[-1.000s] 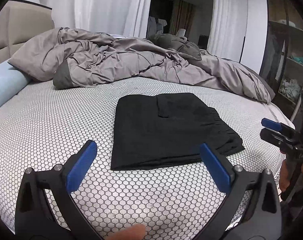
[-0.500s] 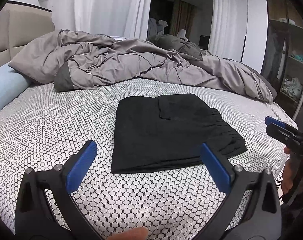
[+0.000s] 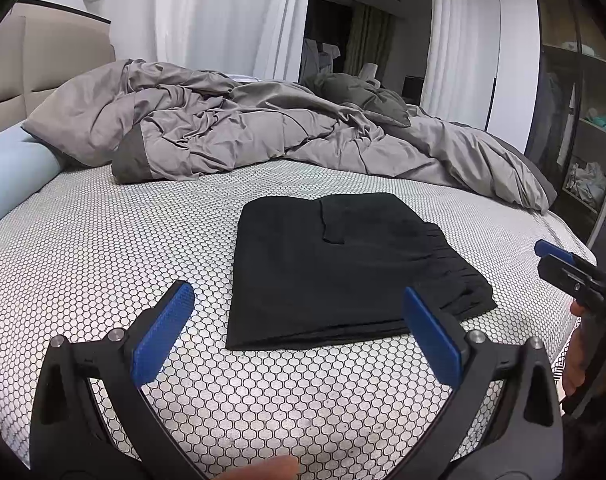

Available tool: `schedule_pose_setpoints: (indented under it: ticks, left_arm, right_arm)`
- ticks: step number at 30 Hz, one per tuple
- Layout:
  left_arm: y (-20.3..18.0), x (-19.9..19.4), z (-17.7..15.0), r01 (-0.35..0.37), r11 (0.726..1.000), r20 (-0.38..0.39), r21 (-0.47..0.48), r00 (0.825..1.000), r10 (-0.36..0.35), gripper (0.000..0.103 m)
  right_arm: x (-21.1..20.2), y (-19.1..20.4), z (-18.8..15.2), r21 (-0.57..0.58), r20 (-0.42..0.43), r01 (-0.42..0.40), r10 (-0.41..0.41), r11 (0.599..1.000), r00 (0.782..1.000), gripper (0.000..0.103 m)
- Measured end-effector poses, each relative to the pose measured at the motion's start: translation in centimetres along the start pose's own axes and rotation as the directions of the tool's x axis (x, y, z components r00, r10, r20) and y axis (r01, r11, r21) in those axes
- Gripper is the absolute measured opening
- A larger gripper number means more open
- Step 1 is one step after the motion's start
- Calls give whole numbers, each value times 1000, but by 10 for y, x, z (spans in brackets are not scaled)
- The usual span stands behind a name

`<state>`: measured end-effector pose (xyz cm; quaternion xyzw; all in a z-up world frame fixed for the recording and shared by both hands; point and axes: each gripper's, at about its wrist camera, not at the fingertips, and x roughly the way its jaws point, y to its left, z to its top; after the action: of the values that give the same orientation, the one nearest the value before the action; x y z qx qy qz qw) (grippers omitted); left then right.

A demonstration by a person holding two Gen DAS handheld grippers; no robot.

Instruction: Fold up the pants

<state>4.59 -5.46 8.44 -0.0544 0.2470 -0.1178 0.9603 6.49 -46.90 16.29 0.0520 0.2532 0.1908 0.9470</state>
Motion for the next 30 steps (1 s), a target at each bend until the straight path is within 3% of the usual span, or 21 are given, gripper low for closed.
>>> schedule_pose_setpoints:
  ticks: [30]
  left_arm:
    - [-1, -2, 0, -16, 1000, 19, -5, 1000, 16, 102]
  right_arm:
    - [0, 2, -2, -15, -4, 1, -1, 1000, 1000, 103]
